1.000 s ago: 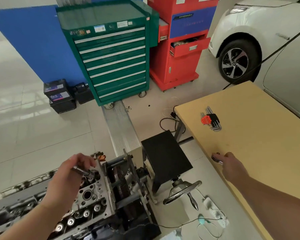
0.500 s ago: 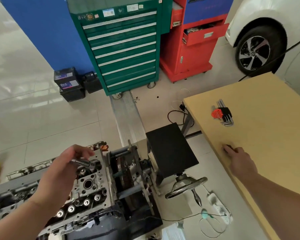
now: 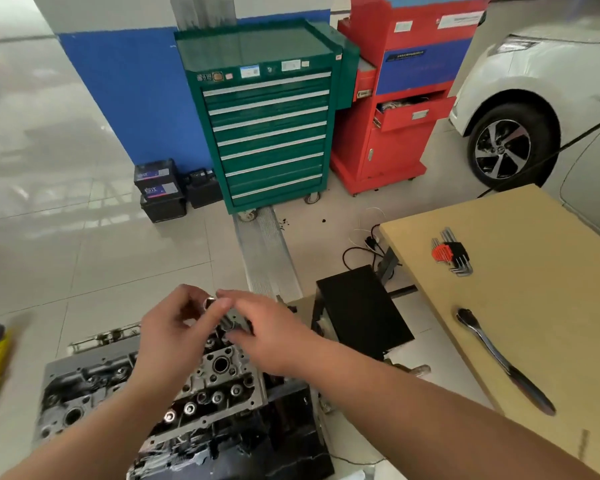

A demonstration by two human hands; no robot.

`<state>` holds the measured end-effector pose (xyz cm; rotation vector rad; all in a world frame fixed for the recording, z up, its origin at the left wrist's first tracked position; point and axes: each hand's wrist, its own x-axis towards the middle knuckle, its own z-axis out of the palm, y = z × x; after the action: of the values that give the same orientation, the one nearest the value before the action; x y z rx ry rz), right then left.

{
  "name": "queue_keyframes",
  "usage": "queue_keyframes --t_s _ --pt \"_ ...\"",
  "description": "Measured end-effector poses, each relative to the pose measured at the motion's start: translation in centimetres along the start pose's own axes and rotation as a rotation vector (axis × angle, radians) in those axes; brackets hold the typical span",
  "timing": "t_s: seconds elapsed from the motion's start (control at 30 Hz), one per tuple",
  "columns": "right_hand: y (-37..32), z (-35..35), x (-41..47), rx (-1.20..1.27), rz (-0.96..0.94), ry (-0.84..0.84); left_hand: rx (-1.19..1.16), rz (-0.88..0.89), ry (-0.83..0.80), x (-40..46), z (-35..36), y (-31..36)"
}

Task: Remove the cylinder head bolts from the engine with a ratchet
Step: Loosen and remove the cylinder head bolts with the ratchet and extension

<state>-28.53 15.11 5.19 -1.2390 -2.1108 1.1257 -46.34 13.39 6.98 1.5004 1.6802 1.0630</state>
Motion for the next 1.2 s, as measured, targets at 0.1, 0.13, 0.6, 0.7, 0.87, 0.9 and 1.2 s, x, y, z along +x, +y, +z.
queue_keyframes --t_s 0.1,0.13,0.6,0.7,0.87,0.9,1.2 --pt "-1.6 1.6 3.2 0.115 0.096 -0.015 0.195 0.104 -0.061 1.4 -1.9 0.7" --pt "-1.5 1.7 3.7 0.095 0.106 0.014 0.255 0.129 -0.093 2.0 -2.6 0.9" --pt "-2.8 -0.9 3.2 -0.053 0.155 0.08 0.369 0.533 -0.327 4.0 -3.3 1.1" --pt "-3.4 -2.1 2.8 -0.221 0.083 0.058 0.237 0.437 -0.427 4.7 -3.6 0.2" --pt "-5.0 -3.0 2.2 -0.761 -0.268 -0.078 -0.21 0.044 -0.571 3.1 -2.7 -3.6" --pt "-5.3 -3.3 2.4 -0.829 -0.324 -0.128 -0.175 0.035 -0.568 2.4 -2.0 -4.5" --pt "-9.3 -3.4 3.9 -1.231 -0.157 -0.244 0.077 -0.006 -0.365 1.4 5.7 -2.9"
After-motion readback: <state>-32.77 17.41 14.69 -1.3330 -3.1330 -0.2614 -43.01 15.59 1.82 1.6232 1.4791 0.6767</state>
